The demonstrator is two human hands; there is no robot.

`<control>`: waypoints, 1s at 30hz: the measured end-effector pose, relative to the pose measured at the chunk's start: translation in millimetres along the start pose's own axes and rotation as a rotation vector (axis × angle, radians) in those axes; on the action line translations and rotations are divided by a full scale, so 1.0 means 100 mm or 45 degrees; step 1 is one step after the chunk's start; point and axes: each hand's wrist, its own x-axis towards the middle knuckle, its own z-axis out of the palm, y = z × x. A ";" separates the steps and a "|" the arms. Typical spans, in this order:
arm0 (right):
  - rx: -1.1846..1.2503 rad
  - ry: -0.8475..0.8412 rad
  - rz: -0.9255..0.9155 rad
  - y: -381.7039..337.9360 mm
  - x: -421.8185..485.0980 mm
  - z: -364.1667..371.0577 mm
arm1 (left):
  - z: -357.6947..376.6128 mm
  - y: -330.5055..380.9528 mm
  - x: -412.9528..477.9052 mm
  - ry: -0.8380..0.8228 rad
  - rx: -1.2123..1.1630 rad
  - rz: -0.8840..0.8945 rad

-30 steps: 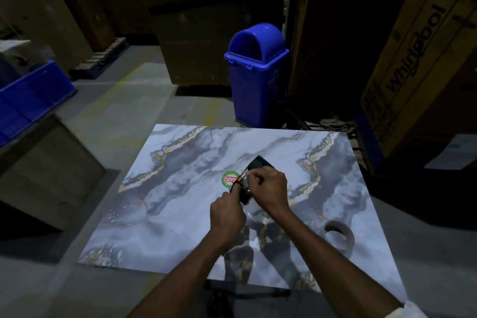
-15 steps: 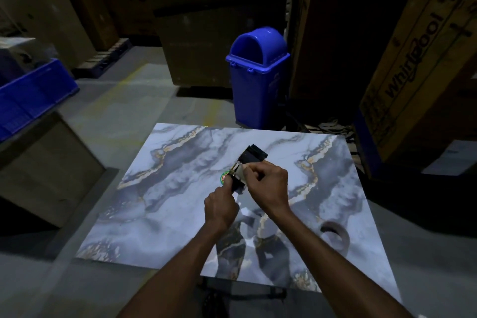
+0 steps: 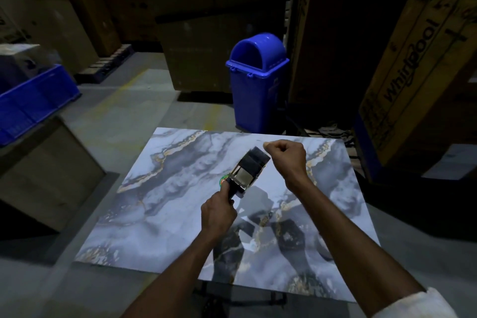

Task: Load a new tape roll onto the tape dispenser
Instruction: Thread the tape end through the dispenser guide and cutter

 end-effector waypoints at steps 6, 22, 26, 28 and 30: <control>-0.158 -0.078 -0.404 -0.08 -0.43 0.26 | -0.02 0.06 0.07 -0.009 0.009 -0.022; 0.022 0.005 0.115 0.01 0.36 0.14 | -0.07 -0.04 -0.09 0.100 -0.028 -0.020; -0.069 -0.049 0.254 0.24 0.49 0.17 | -0.05 -0.04 -0.12 0.100 -0.034 0.018; -0.084 -0.099 0.303 0.31 0.50 0.19 | -0.03 -0.04 -0.14 0.092 -0.055 0.021; -0.097 -0.176 0.333 0.33 0.50 0.17 | -0.03 -0.04 -0.16 0.070 -0.073 0.012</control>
